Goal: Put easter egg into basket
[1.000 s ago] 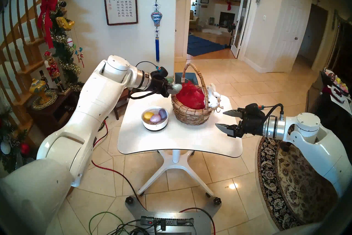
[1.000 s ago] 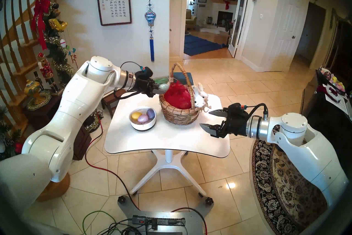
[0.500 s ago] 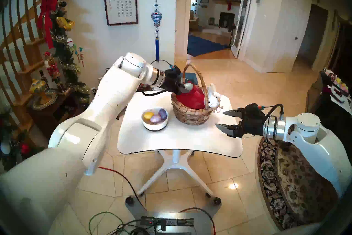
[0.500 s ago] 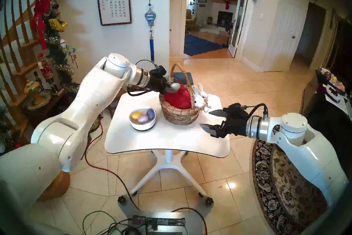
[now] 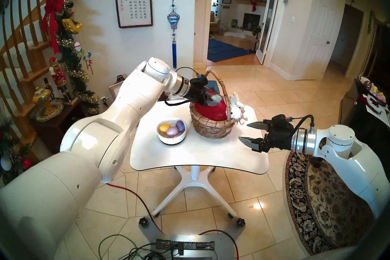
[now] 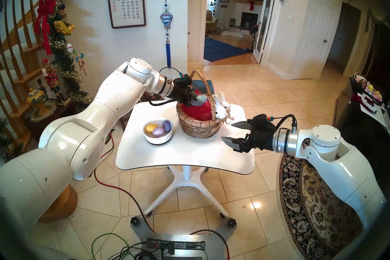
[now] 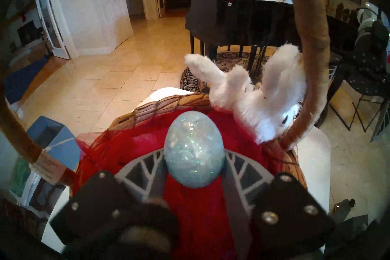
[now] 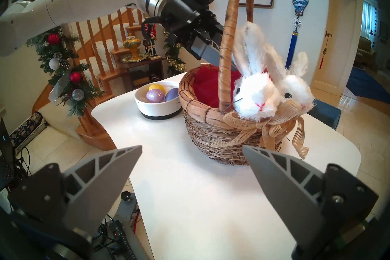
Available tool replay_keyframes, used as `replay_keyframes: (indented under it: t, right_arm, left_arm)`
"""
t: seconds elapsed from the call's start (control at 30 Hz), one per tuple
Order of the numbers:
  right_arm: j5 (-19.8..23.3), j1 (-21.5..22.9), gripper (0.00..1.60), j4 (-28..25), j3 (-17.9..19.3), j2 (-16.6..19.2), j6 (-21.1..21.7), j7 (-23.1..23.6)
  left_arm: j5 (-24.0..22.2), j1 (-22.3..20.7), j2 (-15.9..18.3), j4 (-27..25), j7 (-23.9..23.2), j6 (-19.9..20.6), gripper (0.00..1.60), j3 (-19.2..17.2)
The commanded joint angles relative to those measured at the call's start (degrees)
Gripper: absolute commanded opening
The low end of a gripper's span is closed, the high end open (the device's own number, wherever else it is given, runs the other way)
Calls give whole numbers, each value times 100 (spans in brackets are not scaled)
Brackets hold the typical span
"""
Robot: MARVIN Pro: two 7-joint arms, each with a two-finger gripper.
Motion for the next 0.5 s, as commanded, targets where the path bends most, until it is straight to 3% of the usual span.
replay_keyframes:
  t: [0.0, 0.1, 0.2, 0.33, 0.47]
  right_arm:
    - [11, 12, 160, -3, 48, 11, -10, -6]
    - [12, 11, 160, -4, 49, 11, -10, -6]
    - [12, 11, 160, -4, 50, 11, -11, -7]
    - [12, 10, 160, -4, 50, 11, -11, -7]
    - [12, 12, 160, -4, 49, 11, -10, -6]
  left_arm:
    - [-65, -400, -32, 159, -145, -253, 104, -69]
    - [-61, -437, -8, 255, -185, -333, 115, -87]
    - [-58, -476, 4, 350, -222, -402, 149, -102]
    - [-67, -494, 19, 396, -244, -461, 160, -134]
    - [-123, -519, 72, 413, -268, -499, 160, -236]
